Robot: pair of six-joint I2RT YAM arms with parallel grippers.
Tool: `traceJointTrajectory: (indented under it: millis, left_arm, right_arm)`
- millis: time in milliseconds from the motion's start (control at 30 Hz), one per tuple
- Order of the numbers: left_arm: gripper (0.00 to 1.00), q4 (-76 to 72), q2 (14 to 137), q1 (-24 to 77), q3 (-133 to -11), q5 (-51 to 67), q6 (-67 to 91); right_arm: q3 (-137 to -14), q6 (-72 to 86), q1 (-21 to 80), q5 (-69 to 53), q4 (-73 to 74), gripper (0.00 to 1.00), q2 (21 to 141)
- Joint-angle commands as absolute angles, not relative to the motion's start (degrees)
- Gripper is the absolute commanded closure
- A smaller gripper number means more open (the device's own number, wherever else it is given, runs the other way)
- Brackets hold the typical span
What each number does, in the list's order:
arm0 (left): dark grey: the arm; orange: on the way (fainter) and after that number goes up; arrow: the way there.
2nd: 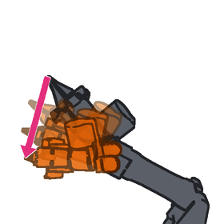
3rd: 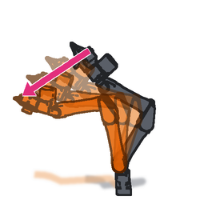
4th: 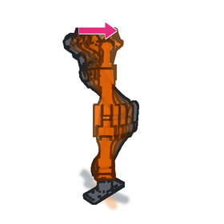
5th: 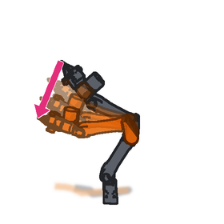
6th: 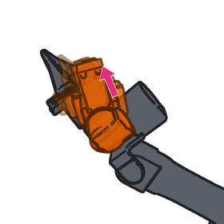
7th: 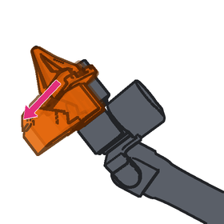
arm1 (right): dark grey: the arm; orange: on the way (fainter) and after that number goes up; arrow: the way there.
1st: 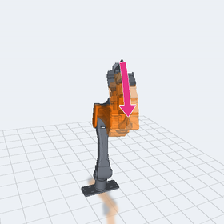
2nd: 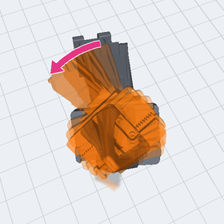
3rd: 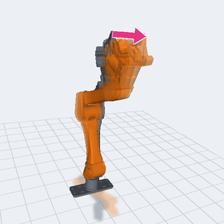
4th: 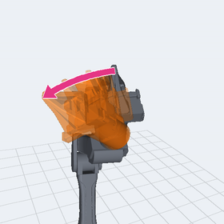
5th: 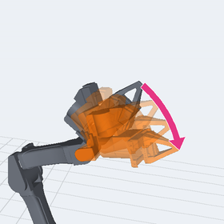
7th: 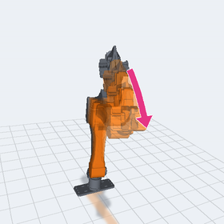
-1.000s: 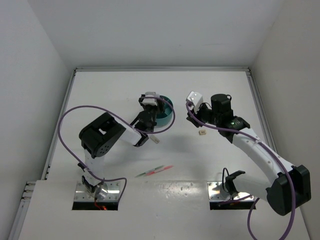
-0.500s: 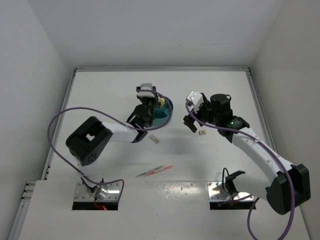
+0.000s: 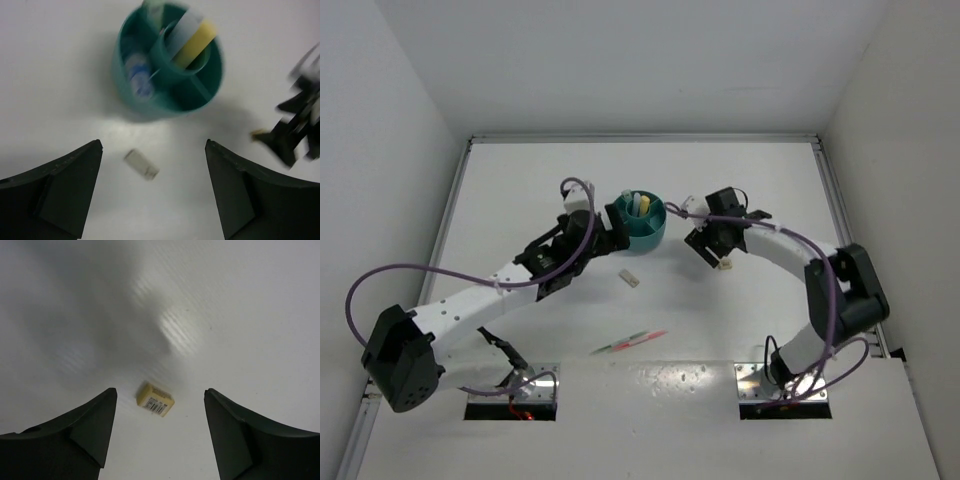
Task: Sort the stationery into containers
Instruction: Pick up the stationery from the center of the board.
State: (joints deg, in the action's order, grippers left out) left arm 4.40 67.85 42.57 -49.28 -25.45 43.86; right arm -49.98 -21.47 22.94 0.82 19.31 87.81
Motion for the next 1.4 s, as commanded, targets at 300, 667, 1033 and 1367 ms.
traceJointTrajectory:
  millis: [300, 667, 1033, 1367]
  left_arm:
    - [0.14, 19.25, 66.09, 41.75, -43.68, -18.37, 42.81]
    - [0.17, 19.25, 64.51, 42.28, -43.15, -16.0, 40.96]
    - [0.17, 19.25, 64.51, 42.8, -43.15, -15.47, 40.43]
    - [0.17, 19.25, 64.51, 42.8, -43.15, -15.47, 40.43]
  right_arm:
    - [-59.77, -4.49, 21.01, 9.05, 23.91, 0.45, 102.48]
    - [-59.77, -2.2, 16.88, 3.87, 28.29, 0.48, 102.21]
    - [-59.77, -1.67, 13.89, -2.2, 31.73, 0.41, 102.92]
    - [-59.77, -3.34, 12.74, -5.36, 33.31, 0.59, 104.59]
